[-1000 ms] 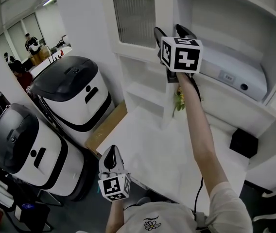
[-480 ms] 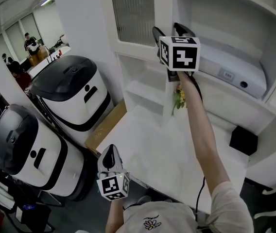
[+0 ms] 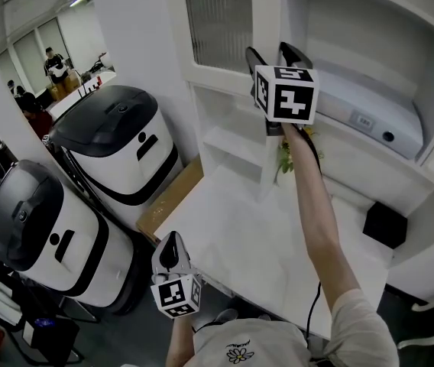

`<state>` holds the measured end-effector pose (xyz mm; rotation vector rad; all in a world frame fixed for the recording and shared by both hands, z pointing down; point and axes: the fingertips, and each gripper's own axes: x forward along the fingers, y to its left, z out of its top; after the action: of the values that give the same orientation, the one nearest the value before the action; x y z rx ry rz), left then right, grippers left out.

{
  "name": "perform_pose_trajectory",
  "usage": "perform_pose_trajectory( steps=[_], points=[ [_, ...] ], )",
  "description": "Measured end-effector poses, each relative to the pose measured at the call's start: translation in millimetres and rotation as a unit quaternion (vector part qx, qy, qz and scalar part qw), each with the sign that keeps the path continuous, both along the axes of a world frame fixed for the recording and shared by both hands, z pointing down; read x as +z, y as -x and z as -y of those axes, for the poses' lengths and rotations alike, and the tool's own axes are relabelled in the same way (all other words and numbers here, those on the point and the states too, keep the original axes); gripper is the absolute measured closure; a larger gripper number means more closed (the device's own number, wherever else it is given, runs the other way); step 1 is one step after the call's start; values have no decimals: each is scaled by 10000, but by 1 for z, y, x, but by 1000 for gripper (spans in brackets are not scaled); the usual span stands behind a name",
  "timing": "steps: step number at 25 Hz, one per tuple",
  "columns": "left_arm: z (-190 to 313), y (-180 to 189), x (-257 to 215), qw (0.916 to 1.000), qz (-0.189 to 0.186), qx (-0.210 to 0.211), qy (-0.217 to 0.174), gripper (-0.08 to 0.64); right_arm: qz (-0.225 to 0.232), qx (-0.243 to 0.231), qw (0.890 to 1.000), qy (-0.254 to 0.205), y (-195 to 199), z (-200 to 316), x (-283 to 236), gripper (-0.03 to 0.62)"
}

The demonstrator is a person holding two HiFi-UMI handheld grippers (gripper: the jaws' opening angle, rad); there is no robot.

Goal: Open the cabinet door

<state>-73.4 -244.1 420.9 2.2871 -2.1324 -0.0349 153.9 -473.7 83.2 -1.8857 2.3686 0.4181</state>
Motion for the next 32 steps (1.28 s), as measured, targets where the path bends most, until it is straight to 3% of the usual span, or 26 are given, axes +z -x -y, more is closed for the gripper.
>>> perform_pose_trajectory(
  steps=[7, 15, 20, 23, 28, 32],
  points=[
    [0, 5, -3, 10000, 8, -36, -36, 554, -18, -4, 10000, 28, -2, -4, 1, 359],
    [-3, 0, -5, 9999, 36, 55, -78, 554, 558, -511, 9971, -70, 6, -26, -1, 403],
    [-9, 5, -2, 10000, 32, -44, -49, 554, 1481, -1278, 9806, 145, 3, -36, -7, 419],
    [-12, 9, -1, 10000, 27, -88, -38, 554, 1705, -1598, 9717, 340, 5, -40, -8, 419],
    [-12, 9, -1, 9999, -10, -82, -57, 554, 1073, -1699, 9768, 737, 10, -40, -6, 461],
    [-11, 4, 0, 10000, -7, -53, -41, 554, -166, -1274, 9876, 900, 13, -37, -4, 504]
  ],
)
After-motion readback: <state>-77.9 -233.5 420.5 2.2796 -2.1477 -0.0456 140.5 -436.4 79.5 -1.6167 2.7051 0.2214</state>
